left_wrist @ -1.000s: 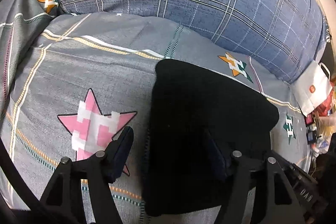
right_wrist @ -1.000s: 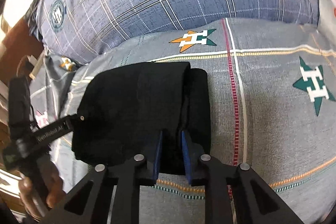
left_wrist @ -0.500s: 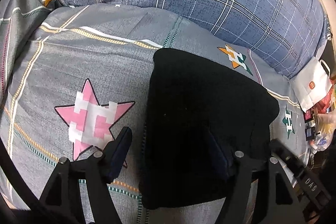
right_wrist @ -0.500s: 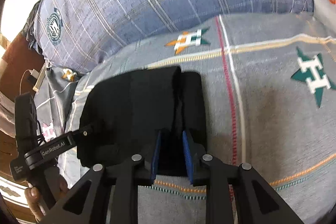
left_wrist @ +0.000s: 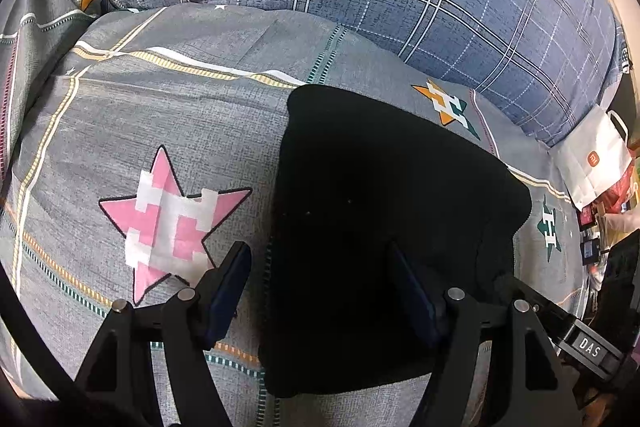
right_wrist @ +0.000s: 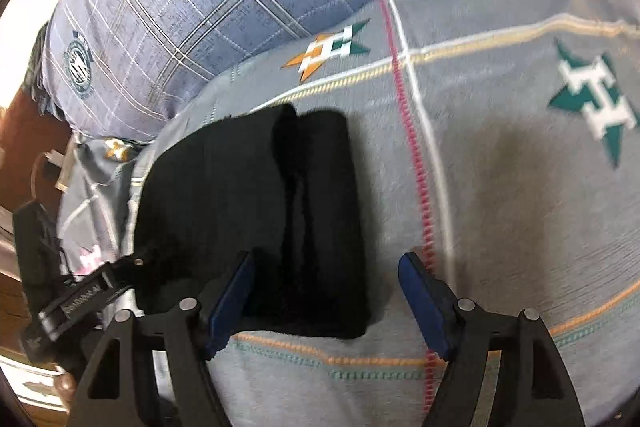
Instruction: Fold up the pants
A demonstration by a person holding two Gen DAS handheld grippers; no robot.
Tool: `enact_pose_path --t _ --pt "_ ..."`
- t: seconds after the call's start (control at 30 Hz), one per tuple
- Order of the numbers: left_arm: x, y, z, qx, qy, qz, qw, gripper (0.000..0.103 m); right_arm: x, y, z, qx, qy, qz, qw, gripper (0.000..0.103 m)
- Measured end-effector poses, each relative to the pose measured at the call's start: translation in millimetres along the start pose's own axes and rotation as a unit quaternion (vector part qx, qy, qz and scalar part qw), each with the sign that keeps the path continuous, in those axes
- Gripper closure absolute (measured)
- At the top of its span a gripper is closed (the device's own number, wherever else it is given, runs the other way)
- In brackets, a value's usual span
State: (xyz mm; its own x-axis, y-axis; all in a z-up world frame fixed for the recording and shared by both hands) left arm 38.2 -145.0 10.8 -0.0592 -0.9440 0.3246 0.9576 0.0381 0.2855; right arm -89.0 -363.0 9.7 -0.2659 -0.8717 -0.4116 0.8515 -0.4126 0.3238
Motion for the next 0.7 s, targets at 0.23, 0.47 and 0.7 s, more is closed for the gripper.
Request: enact_pose_path --t 0.23,0.47,0.7 --pt "10 -7 -4 -0.004 -0.013 -0.012 0.9998 0.03 -14 -8 -2 -0.005 0.021 0.02 1.0 0.034" --pt "24 -11 4 0.031 0.005 -0.051 0.9982 0.046 -25 -10 11 0.024 -0.013 0.059 0.998 0.057" --pt "15 -6 3 0.035 -0.017 -0.025 0.9989 0.05 -27 -4 22 0.055 0.001 0.064 0.996 0.064"
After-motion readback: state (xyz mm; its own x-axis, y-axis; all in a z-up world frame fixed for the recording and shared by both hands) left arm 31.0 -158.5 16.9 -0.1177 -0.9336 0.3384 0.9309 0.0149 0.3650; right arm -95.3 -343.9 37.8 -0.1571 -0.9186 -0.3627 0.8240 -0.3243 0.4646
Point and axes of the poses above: each gripper's, at about its wrist camera, not at the fingertips, and z roughly against the way its jaws point, x to its right, y to its top, the point moved 5 cm from there along -z, roughly the way its jaws point, and after that the axes turned 3 degrees about -x, right-handed, at the moved point
